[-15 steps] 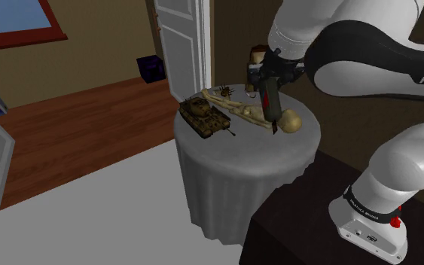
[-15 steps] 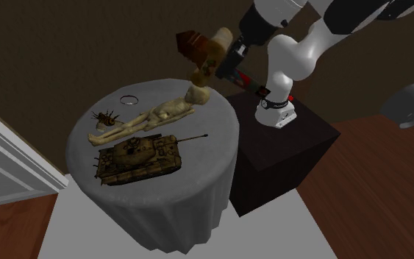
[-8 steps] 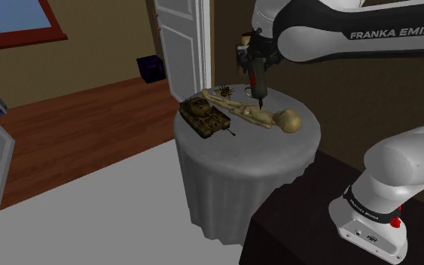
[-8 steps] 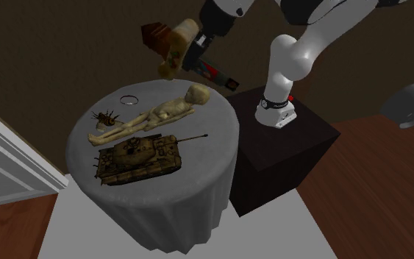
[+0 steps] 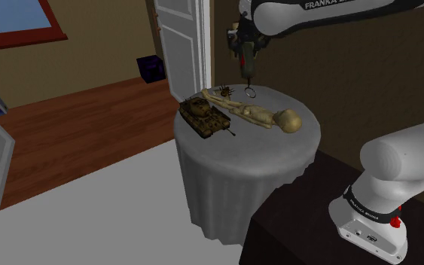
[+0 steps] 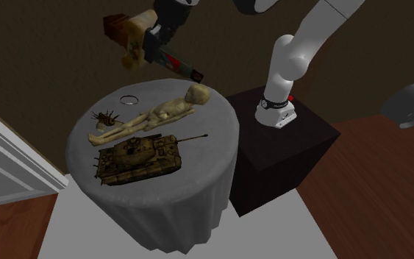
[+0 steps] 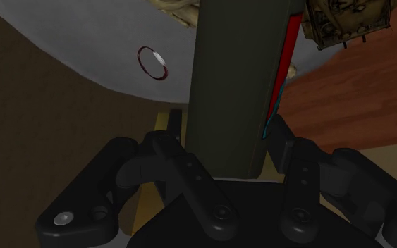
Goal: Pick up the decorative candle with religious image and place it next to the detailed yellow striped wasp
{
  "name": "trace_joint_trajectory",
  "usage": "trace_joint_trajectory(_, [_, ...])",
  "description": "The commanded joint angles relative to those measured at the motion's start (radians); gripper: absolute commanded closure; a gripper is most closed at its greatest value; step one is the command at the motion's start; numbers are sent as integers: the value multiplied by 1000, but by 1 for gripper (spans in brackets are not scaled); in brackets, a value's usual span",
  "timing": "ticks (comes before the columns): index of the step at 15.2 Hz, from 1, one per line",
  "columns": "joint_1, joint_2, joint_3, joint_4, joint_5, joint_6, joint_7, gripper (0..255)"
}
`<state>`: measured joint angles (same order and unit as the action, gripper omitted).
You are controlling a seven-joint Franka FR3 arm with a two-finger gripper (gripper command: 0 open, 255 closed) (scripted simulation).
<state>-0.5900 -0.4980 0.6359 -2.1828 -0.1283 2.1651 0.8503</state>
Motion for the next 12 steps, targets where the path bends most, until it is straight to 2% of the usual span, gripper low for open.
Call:
trace_joint_trajectory(1, [-13,21,4,7,-12,16,1,255])
trace_joint_trajectory(12, [-23,35,41,-121,-35,153,59,255])
